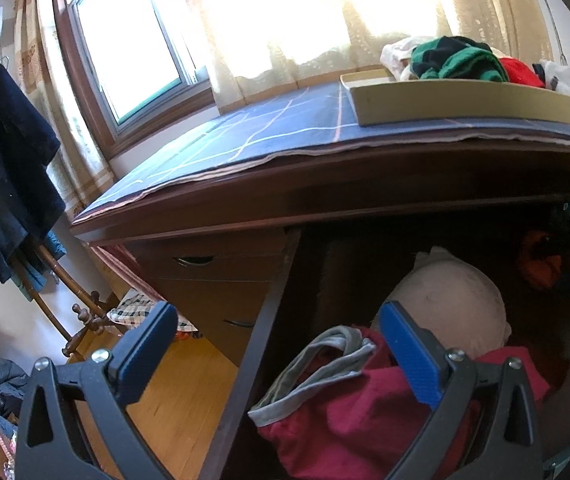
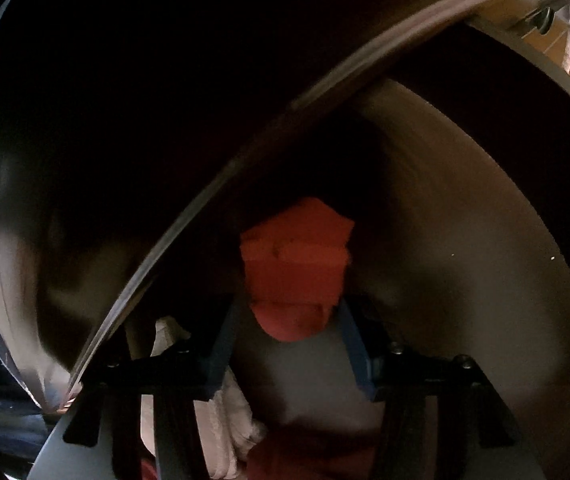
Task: Take underwear out of drawer
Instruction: 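Push the right gripper onto the red underwear and close on it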
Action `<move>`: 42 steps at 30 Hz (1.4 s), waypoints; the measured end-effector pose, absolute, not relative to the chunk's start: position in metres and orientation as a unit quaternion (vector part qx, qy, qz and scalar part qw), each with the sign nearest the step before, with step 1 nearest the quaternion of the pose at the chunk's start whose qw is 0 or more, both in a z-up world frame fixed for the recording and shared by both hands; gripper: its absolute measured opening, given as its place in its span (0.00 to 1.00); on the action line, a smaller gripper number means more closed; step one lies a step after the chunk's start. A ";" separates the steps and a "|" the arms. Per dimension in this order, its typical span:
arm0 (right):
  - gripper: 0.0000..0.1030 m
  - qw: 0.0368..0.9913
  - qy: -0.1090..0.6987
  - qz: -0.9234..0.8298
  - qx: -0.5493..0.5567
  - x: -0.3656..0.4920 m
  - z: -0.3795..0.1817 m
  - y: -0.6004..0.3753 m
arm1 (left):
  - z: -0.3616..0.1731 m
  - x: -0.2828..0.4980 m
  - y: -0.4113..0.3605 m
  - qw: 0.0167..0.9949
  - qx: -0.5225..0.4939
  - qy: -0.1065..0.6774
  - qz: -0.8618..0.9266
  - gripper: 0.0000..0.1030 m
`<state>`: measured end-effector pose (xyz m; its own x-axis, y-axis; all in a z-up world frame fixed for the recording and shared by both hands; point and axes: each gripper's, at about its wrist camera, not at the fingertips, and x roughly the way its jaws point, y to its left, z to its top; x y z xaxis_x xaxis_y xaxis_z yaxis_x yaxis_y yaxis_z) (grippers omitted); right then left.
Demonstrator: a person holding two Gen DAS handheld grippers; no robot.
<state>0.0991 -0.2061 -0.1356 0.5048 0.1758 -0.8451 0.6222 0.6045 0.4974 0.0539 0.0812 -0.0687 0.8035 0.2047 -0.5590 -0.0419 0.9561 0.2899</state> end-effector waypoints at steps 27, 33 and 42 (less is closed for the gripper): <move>0.04 0.711 0.481 -0.098 0.503 0.058 -0.139 -0.224 | -0.075 0.058 0.077 0.917 0.170 0.353 0.074 0.95; 0.15 0.716 0.483 -0.085 0.497 0.074 -0.126 -0.245 | -0.076 0.051 0.077 0.920 0.176 0.345 0.066 0.90; 0.87 0.756 0.480 -0.084 0.437 0.077 -0.106 -0.246 | -0.070 0.032 0.075 0.933 0.185 0.306 0.045 0.89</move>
<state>0.0767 -0.2459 -0.1056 0.5245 0.2921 -0.7997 0.5473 0.6039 0.5795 0.0322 0.0752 -0.0702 0.8085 0.1965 -0.5548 0.0295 0.9279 0.3717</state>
